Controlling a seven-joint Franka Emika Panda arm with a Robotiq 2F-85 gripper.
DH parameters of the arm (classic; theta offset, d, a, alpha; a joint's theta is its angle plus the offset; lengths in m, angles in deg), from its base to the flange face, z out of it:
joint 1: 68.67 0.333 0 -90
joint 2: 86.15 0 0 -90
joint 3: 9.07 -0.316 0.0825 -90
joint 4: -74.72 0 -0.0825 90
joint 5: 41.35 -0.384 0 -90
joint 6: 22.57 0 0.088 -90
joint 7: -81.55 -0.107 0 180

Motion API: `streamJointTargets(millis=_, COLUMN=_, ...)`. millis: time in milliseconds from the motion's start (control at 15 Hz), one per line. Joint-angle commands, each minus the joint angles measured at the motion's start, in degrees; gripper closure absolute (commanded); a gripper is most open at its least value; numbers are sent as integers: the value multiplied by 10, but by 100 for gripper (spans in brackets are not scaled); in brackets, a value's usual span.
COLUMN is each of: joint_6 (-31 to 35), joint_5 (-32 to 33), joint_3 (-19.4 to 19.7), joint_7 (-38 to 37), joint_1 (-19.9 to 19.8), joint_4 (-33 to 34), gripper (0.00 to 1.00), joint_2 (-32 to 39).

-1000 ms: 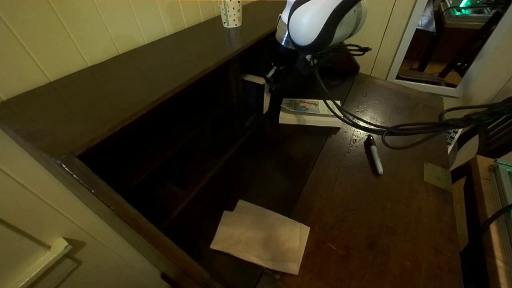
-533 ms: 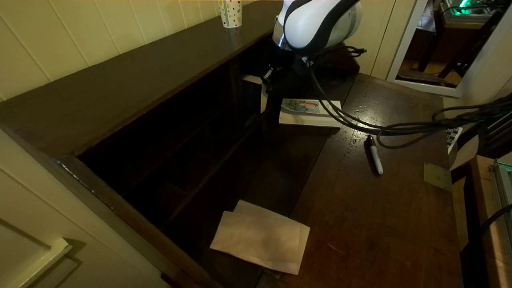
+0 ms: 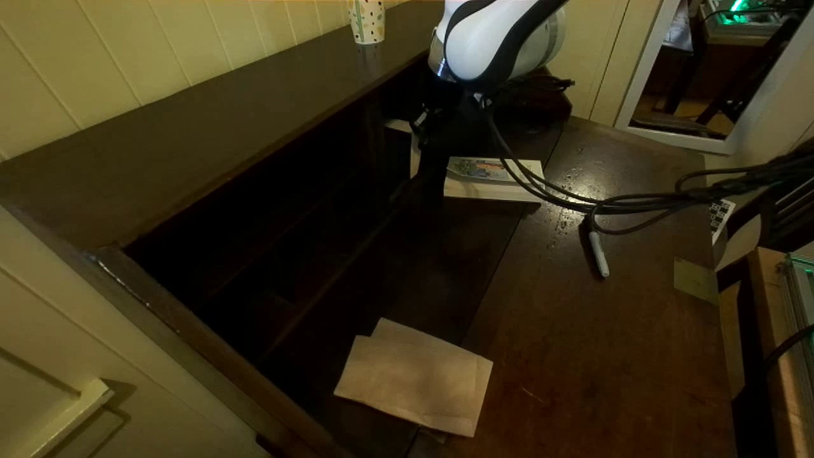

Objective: Put the blue book on the shelf.

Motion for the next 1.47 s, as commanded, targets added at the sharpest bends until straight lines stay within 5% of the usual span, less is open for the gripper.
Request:
streamJointTargets(millis=0, joint_6=9, joint_5=-6, joint_3=-4, joint_7=2, joint_1=-1, joint_4=26, gripper=100, joint_2=20)
streamJointTargets(millis=1400, joint_6=-3, joint_5=-7, joint_3=-11, joint_7=5, joint_1=1, joint_4=35, gripper=100, joint_2=20)
